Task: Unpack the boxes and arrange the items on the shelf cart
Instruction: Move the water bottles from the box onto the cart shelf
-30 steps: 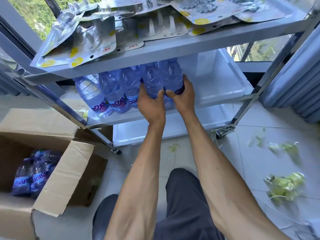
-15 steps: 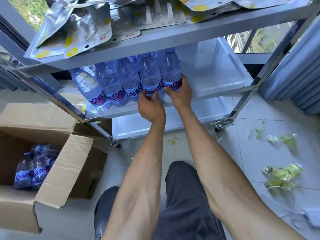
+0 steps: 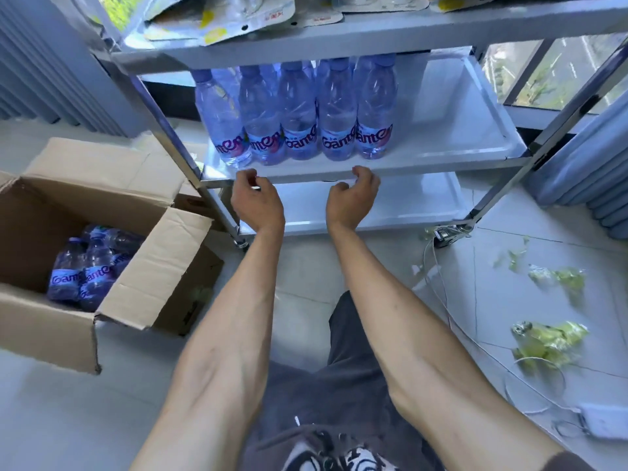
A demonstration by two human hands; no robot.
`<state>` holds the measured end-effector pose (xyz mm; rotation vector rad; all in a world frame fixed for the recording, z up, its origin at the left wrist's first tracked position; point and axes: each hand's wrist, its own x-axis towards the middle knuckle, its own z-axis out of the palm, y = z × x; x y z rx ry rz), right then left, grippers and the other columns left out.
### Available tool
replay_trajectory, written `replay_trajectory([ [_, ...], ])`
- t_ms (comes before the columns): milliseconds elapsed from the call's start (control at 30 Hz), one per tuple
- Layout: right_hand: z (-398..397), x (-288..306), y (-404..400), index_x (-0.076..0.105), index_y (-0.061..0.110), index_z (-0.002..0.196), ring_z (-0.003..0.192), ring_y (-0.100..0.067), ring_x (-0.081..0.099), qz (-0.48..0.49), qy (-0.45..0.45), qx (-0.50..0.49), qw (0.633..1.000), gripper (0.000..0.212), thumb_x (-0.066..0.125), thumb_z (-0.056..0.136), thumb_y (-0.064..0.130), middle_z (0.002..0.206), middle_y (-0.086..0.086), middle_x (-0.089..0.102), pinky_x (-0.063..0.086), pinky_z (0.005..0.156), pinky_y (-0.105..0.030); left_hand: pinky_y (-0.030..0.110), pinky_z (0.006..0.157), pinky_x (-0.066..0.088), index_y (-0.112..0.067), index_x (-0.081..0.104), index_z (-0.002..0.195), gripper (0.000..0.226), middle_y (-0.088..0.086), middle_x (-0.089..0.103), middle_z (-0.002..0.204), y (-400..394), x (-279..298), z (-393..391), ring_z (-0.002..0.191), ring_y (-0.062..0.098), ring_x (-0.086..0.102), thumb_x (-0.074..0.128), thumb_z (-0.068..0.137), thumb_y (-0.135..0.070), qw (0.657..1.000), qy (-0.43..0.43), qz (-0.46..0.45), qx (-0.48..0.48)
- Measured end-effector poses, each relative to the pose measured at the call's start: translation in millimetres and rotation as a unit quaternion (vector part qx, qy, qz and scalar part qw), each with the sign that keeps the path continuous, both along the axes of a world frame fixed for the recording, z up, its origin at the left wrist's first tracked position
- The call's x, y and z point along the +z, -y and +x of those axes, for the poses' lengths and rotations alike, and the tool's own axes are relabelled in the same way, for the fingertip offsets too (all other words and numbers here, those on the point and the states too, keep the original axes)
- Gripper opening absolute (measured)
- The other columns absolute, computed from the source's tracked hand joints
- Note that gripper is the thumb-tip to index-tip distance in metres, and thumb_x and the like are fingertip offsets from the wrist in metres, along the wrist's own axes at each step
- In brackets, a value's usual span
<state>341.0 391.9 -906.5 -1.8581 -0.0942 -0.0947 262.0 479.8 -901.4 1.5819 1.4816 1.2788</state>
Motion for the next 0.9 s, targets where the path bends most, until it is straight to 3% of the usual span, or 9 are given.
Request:
replay_trajectory([
  [133, -49.5, -8.7, -32.4, 0.067, -0.001, 0.096, 0.092, -0.032, 0.064, -0.03, -0.024, 0.109, 0.993, 0.018, 0.054, 0.085, -0.005, 0.096, -0.015, 0.071, 0.044, 0.077, -0.031, 0.017, 0.068, 0.035, -0.008, 0.07, 0.095, 0.018, 0.006, 0.073, 0.095, -16.1, 2.6, -46.0, 0.089, 0.024, 0.065, 0.054, 0.086, -0.01, 0.999, 0.0, -0.023, 0.025],
  [233, -85.8, -8.7, -61.7, 0.07, -0.002, 0.095, 0.09, -0.031, 0.065, -0.042, -0.015, 0.198, 0.979, 0.02, 0.055, 0.083, -0.006, 0.093, -0.015, 0.072, 0.045, 0.078, -0.028, 0.017, 0.068, 0.032, -0.006, 0.07, 0.098, 0.019, 0.01, 0.073, 0.098, -34.8, 3.0, -80.6, 0.092, 0.029, 0.064, 0.055, 0.085, -0.006, 0.998, 0.001, -0.021, 0.054],
  [367, -126.5, -2.0, -106.8, 0.071, 0.001, 0.098, 0.094, -0.029, 0.065, -0.05, -0.006, 0.245, 0.968, 0.026, 0.053, 0.08, -0.007, 0.099, -0.013, 0.072, 0.05, 0.087, -0.036, 0.031, 0.077, 0.041, -0.006, 0.069, 0.097, 0.02, 0.011, 0.072, 0.096, -76.3, -0.2, -135.1, 0.095, 0.032, 0.063, 0.054, 0.083, -0.005, 0.991, 0.012, -0.028, 0.129],
  [500, -164.2, 5.9, -161.7, 0.072, 0.005, 0.093, 0.088, -0.026, 0.065, -0.058, 0.016, 0.319, 0.946, 0.026, 0.052, 0.08, -0.004, 0.092, -0.009, 0.073, 0.046, 0.077, -0.027, 0.031, 0.075, 0.042, -0.008, 0.07, 0.098, 0.024, 0.009, 0.072, 0.099, -129.1, -12.9, -189.7, 0.094, 0.029, 0.065, 0.052, 0.082, -0.005, 0.979, 0.012, -0.031, 0.202],
  [600, -195.2, 7.0, -215.5, 0.074, 0.007, 0.095, 0.089, -0.024, 0.067, -0.073, 0.037, 0.387, 0.918, 0.027, 0.052, 0.081, 0.0, 0.092, -0.009, 0.074, 0.051, 0.083, -0.029, 0.026, 0.066, 0.037, -0.013, 0.07, 0.102, 0.027, 0.005, 0.072, 0.103, -177.8, -32.1, -226.3, 0.097, 0.027, 0.065, 0.05, 0.084, -0.007, 0.963, 0.0, -0.082, 0.256],
  [767, -251.8, -19.2, -316.9, 0.072, 0.012, 0.105, 0.105, -0.025, 0.063, -0.213, 0.001, 0.532, 0.819, 0.031, 0.054, 0.082, 0.005, 0.108, -0.01, 0.071, 0.048, 0.094, -0.029, 0.028, 0.07, 0.033, -0.016, 0.066, 0.107, 0.028, 0.003, 0.068, 0.111, -251.5, -73.4, -276.4, 0.105, 0.026, 0.061, 0.05, 0.086, -0.008, 0.933, -0.028, -0.188, 0.305],
  [900, -285.7, -63.9, -375.9, 0.07, 0.011, 0.108, 0.111, -0.031, 0.061, -0.325, -0.046, 0.606, 0.724, 0.031, 0.054, 0.081, 0.007, 0.114, -0.014, 0.068, 0.049, 0.093, -0.03, 0.035, 0.089, 0.041, -0.011, 0.064, 0.112, 0.028, 0.01, 0.066, 0.116, -296.7, -112.5, -309.8, 0.112, 0.031, 0.058, 0.055, 0.085, -0.009, 0.919, -0.065, -0.264, 0.286],
])
